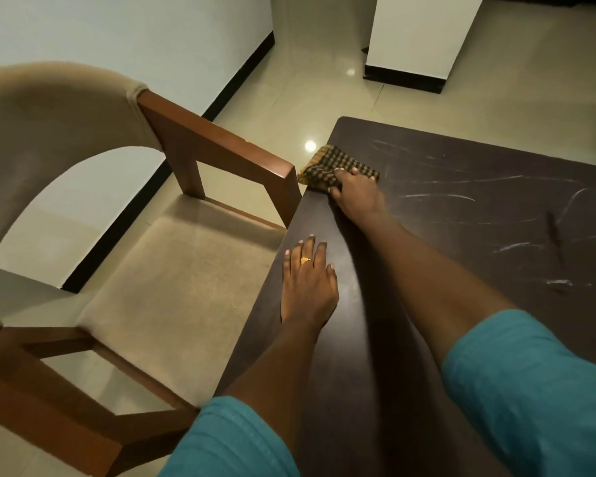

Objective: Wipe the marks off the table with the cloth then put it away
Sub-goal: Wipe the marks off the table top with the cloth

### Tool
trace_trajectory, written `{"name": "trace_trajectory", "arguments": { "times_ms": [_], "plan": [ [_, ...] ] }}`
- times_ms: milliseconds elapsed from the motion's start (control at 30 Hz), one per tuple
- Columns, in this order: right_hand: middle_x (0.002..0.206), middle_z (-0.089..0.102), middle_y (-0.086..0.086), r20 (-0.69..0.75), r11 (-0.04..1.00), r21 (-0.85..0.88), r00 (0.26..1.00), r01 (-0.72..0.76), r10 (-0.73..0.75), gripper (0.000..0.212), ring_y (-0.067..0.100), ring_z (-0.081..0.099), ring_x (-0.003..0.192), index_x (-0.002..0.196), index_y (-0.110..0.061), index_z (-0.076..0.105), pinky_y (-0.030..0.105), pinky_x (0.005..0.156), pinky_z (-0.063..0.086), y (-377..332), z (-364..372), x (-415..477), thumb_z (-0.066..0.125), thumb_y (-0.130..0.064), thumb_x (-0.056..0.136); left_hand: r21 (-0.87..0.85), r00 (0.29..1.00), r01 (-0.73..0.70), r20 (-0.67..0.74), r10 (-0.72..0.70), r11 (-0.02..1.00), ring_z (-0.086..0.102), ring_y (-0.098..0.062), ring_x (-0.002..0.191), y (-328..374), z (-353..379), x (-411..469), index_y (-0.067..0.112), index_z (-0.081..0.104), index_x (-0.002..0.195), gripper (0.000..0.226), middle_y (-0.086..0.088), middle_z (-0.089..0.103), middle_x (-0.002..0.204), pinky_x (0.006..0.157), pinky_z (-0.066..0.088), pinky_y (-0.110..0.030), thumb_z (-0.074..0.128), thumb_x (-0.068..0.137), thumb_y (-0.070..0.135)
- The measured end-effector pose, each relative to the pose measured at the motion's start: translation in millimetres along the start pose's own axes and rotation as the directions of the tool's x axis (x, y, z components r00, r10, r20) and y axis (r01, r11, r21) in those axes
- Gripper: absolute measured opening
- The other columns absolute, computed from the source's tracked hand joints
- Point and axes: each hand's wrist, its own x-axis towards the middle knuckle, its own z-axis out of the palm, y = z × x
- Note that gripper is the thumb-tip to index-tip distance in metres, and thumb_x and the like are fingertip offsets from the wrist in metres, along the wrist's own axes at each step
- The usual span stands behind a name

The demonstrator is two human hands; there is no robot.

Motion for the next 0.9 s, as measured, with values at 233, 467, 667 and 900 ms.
{"name": "trace_trajectory", "arguments": {
  "times_ms": [233,467,667,900],
  "plan": [
    [0.132,0.052,0.02,0.009,0.987,0.017,0.987,-0.16,0.16,0.037,0.036,0.047,0.124,0.131,-0.007,0.048,0.049,0.107,0.034,15,-9,51,0.04,-0.025,0.1,-0.031,1.0,0.0,0.002,0.0,1.0,0.011,-0.021,0.146,0,3,3,0.019,0.02,0.146,0.051,-0.004,0.018,0.157,0.116,-0.002,-0.035,0.028,0.098,0.032],
    [0.134,0.05,0.021,-0.026,0.978,-0.013,0.978,-0.207,0.207,0.035,0.038,0.045,0.126,0.132,-0.008,0.045,0.052,0.107,0.034,41,-15,77,0.035,-0.022,0.101,-0.045,1.0,-0.004,0.001,0.004,0.999,0.015,-0.022,0.145,0,1,5,0.018,0.024,0.146,0.059,-0.005,0.023,0.156,0.112,-0.006,-0.032,0.017,0.09,0.037],
    [0.128,0.051,0.027,-0.122,0.926,-0.011,0.919,-0.378,0.374,0.034,0.042,0.047,0.122,0.131,-0.014,0.044,0.055,0.106,0.034,103,-24,83,0.035,-0.025,0.101,-0.08,1.0,0.001,-0.003,-0.001,0.997,0.019,-0.025,0.144,2,-1,7,0.017,0.028,0.145,0.058,-0.006,0.027,0.154,0.112,-0.004,-0.033,0.021,0.091,0.036],
    [0.153,0.028,0.016,-0.125,0.775,0.113,0.765,-0.622,0.632,0.045,0.036,0.018,0.144,0.145,-0.013,0.031,0.056,0.115,0.009,130,-26,84,0.031,-0.019,0.101,-0.033,0.999,0.002,0.034,-0.001,0.999,0.012,-0.024,0.146,2,-2,9,0.018,0.019,0.147,0.064,-0.005,0.017,0.157,0.112,-0.008,-0.032,0.013,0.088,0.041]
  ]
}}
